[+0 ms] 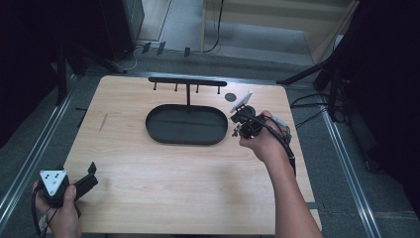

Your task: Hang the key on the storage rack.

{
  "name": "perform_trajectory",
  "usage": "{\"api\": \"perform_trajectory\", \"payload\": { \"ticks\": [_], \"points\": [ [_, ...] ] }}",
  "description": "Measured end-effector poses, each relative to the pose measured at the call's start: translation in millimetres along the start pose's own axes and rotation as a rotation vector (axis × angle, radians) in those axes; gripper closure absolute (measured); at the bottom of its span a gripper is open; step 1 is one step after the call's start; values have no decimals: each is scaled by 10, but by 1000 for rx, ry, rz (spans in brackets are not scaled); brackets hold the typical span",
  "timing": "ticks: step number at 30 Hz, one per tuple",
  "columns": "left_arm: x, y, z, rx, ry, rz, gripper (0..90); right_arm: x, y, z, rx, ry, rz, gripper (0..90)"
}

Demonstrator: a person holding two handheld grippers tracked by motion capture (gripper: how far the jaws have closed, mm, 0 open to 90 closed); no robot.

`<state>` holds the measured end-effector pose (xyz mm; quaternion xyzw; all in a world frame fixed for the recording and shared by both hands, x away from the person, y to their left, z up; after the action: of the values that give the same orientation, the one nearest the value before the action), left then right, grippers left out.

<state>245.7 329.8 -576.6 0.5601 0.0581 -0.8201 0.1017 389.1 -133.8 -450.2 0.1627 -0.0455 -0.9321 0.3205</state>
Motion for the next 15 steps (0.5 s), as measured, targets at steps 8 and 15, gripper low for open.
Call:
{"api": "perform_trajectory", "payload": {
  "ticks": [8, 15],
  "points": [
    [-5, 1, 0, -13, 9, 0, 70, -316, -52, 129, -23, 11, -42, 878],
    [-11, 5, 5, -17, 19, -1, 70, -480, -22, 186, -21, 16, -81, 878]
  ]
}}
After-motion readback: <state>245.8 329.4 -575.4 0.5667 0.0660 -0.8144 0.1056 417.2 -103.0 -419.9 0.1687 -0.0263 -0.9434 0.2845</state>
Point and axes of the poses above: each handheld gripper's, and its own axes: z roughly backward along the jaws, x roughly out of its underside, y roughly to its right, the point moved 7 cm from there along -z, roughly forward along the jaws, and after that the axes turned 3 degrees about -x, right-handed, at the moved point
